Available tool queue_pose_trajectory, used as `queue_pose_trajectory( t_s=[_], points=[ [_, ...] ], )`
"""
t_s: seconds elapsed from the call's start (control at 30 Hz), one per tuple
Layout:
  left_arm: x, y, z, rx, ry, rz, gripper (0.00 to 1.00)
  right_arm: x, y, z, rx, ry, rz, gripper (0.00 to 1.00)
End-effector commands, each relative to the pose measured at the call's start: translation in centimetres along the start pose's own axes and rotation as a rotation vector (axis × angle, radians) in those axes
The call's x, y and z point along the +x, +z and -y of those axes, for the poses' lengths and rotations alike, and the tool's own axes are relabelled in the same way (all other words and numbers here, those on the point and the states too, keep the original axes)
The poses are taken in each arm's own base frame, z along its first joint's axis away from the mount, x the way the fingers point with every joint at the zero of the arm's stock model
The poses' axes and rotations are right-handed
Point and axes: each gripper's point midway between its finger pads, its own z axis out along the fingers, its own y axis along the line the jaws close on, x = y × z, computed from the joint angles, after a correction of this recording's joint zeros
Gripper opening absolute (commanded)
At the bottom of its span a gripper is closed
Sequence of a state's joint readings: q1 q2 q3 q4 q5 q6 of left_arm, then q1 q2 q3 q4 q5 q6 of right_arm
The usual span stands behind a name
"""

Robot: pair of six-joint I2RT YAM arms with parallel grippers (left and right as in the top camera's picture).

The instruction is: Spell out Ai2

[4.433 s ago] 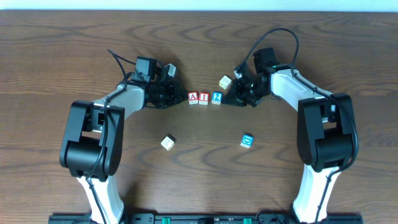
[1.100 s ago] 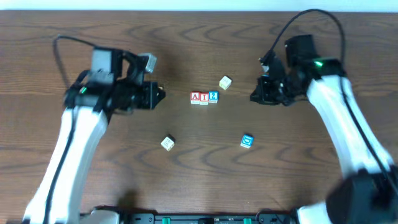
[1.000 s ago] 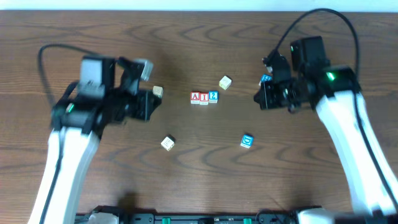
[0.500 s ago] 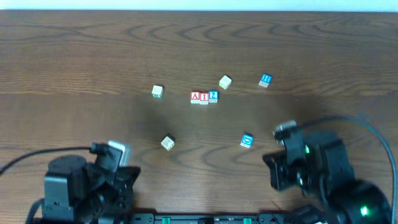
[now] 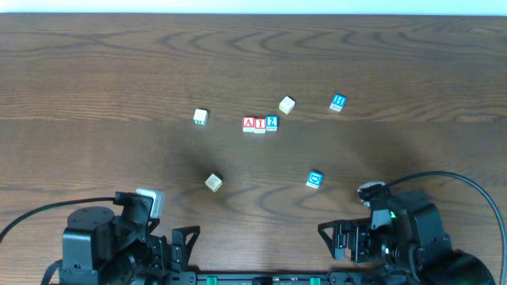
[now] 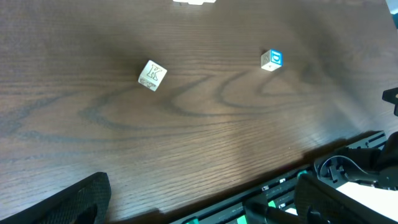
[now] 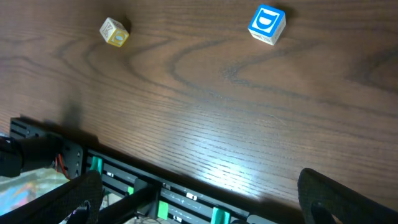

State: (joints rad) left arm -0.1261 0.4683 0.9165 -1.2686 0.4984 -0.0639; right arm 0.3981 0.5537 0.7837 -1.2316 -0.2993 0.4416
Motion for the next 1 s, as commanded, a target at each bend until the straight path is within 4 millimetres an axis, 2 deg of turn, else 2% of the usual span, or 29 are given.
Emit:
queue_pose_trajectory(
  t_s=[0.0,0.37,0.4,0.43,0.5,0.63,0.77,0.83,0.97],
  points=[
    [0.1,-0.1,0.3,0.014,-0.021,0.003,0.95,0.3,0.0,-0.2,-0.014,0.017,-0.008,0.99],
    [0.1,-0.1,0.2,0.012,-0.012,0.004,0.95,0.3,0.0,-0.2,-0.015,0.017,-0.008,0.99],
    [-0.1,-0.2,-0.5,-0.033,0.010,0.013,0.95,0.3,0.0,-0.2,-0.014,0.017,-0.008,0.99],
    [-0.7,-0.3,-1.1,-0.069,0.021,0.044,0.95,0.3,0.0,-0.2,-0.015,0.017,-0.008,0.99],
    [-2.1,-0.5,-0.9,-0.069,0.065,0.112,0.95,0.3,0.0,-0.2,-0.015,0.017,-0.008,0.99],
    [-4.6,-1.1,-0.7,-0.101,0.336,0.277,0.96,0.3,0.0,-0.2,-0.015,0.017,-0.008,0.99],
    [-4.0,0.5,-3.2,-0.204,0.433,0.305,0.95,0.3,0.0,-0.2,-0.015,0.017,-0.008,0.99],
    [-3.6,1.9,-4.7,-0.243,0.430,0.307,0.95,0.3,0.0,-0.2,-0.015,0.018,-0.008,0.99],
    [-2.4,4.8,-6.4,-0.255,0.425,0.300,0.95,0.3,0.0,-0.2,-0.014,0.017,-0.008,0.99]
  ],
)
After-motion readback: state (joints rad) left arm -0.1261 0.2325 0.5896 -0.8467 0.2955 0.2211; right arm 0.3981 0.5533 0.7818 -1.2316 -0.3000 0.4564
